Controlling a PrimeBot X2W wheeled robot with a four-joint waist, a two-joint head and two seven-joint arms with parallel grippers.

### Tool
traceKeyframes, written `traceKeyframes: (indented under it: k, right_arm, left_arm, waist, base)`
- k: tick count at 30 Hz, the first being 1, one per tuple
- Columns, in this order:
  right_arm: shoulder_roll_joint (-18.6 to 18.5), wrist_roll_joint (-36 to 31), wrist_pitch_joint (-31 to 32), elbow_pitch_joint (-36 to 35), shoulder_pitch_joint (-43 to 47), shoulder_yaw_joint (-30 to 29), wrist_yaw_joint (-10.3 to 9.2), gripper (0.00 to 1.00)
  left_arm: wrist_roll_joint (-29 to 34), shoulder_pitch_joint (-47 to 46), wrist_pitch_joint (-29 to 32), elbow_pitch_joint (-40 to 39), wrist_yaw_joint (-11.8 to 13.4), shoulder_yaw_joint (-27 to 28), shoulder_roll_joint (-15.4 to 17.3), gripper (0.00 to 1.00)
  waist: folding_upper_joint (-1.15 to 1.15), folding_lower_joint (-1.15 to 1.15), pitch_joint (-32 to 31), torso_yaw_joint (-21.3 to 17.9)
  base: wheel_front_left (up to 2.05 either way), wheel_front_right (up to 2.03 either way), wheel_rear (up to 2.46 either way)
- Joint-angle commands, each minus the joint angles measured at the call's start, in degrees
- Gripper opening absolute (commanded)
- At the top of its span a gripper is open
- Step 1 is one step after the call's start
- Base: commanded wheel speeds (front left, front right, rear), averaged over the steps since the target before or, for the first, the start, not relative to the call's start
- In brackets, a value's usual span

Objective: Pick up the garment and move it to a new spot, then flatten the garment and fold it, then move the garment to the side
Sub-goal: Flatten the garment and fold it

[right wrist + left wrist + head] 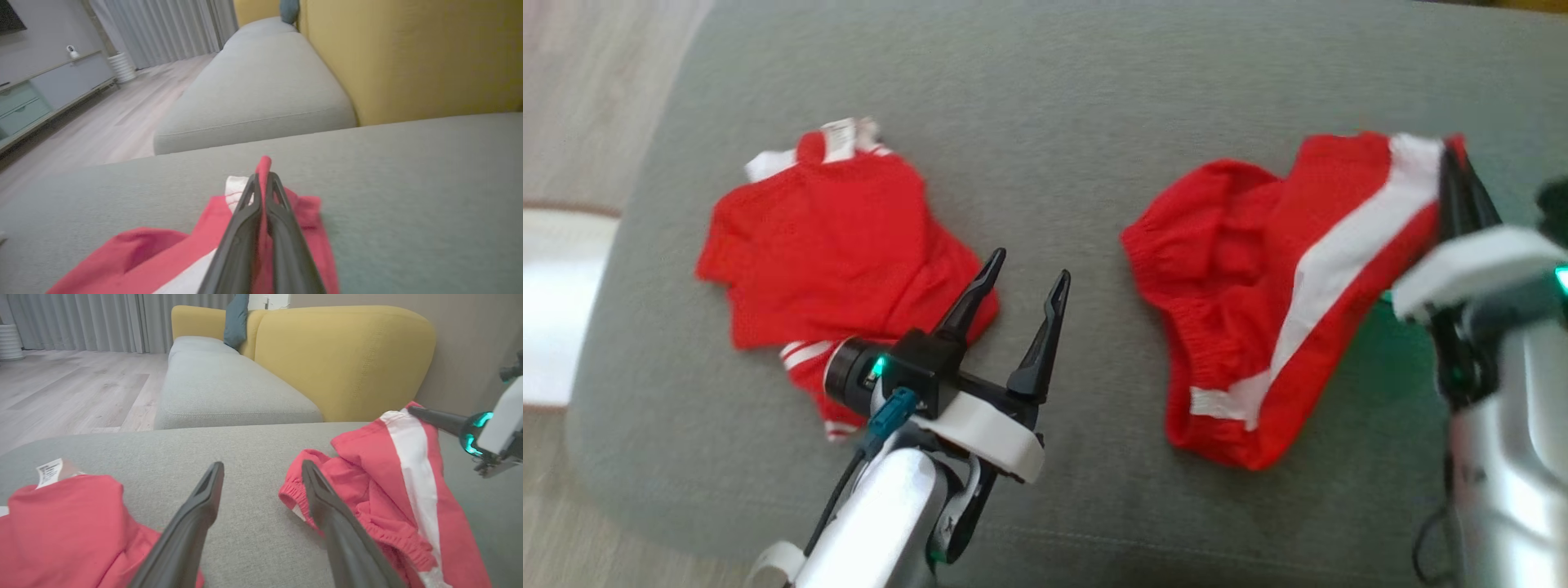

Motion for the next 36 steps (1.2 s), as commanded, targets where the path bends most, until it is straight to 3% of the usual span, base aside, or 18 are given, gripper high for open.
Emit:
traceKeyframes:
  k: [1,8,14,15,16,21,31,36]
  right_arm:
    - [0.4,0.6,0.2,-3.3,0.4,0.9,0.23,0.0]
    - [0.4,5.1,0.7,-11.5,11.8,-2.5,0.23,0.0]
    - [0.4,5.9,0.2,-11.2,15.8,-3.4,0.23,0.0]
    - [0.4,5.7,0.1,-10.8,16.2,-3.6,0.23,0.4]
    - [0.4,5.6,-0.1,-10.5,16.6,-3.9,0.23,1.0]
    - [0.4,5.3,-2.3,-10.3,17.7,-3.9,0.23,1.0]
    - [0.4,5.8,-11.8,-18.9,22.1,5.0,0.23,1.0]
    - [0.4,6.5,-14.2,-20.1,24.3,5.7,0.23,1.0]
  left_arm:
    - [0.5,-0.7,-0.3,-2.0,-0.1,2.2,0.1,1.0]
    - [1.2,0.0,-0.3,-2.2,-0.5,3.3,0.1,1.0]
    - [1.5,0.3,-0.3,-2.0,-0.8,3.4,0.1,1.0]
    - [1.5,0.4,-0.3,-2.0,-0.8,3.4,0.1,1.0]
    - [1.5,0.5,-0.3,-2.0,-0.9,3.4,0.1,1.0]
    - [1.5,0.9,-0.3,-1.9,-0.8,3.6,0.1,1.0]
    - [0.7,2.6,-0.3,-2.6,-1.2,3.4,0.1,1.0]
    - [-0.5,3.6,-0.3,-2.9,-1.6,2.2,0.1,1.0]
  waist:
    - [0.0,0.0,-1.1,-2.2]
    - [0.0,0.0,-1.8,-7.4]
    - [0.0,0.0,-2.3,-9.1]
    - [0.0,0.0,-2.4,-9.3]
    - [0.0,0.0,-2.5,-9.4]
    - [0.0,0.0,-2.9,-10.1]
    - [0.0,0.0,-4.5,-10.5]
    - [0.0,0.0,-4.7,-10.2]
  base:
    - [0.0,0.0,0.0]
    - [0.0,0.0,0.0]
    - [0.0,0.0,0.0]
    - [0.0,0.0,0.0]
    - [0.0,0.0,0.0]
    - [0.0,0.0,0.0]
    - [0.0,0.0,0.0]
    - [0.0,0.0,0.0]
